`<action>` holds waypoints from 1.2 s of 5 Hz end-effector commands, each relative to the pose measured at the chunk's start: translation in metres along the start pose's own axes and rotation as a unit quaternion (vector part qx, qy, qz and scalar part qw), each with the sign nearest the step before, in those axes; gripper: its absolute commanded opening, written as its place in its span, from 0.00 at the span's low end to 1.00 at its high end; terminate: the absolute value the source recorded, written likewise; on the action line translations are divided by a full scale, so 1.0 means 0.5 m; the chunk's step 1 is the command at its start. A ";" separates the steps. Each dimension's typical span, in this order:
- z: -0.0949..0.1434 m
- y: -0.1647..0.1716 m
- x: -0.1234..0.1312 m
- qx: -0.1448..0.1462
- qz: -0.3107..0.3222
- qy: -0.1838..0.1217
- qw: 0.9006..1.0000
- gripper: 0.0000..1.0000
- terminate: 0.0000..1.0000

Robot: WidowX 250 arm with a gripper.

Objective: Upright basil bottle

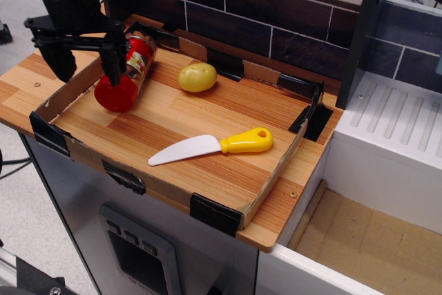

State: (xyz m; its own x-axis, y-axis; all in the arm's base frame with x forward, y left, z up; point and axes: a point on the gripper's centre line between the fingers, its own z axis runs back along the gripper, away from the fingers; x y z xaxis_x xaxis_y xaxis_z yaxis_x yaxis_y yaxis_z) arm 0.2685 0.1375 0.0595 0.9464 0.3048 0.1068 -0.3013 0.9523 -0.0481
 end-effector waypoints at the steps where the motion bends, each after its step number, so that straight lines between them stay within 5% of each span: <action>1: 0.004 -0.016 0.031 0.027 0.018 -0.049 0.998 1.00 0.00; 6: -0.080 -0.004 0.034 0.089 0.039 -0.032 0.995 1.00 0.00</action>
State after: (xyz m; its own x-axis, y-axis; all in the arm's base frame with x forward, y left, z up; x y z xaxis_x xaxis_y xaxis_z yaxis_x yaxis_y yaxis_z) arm 0.2818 0.1345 0.0129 0.9163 0.3752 0.1401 -0.3914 0.9131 0.1143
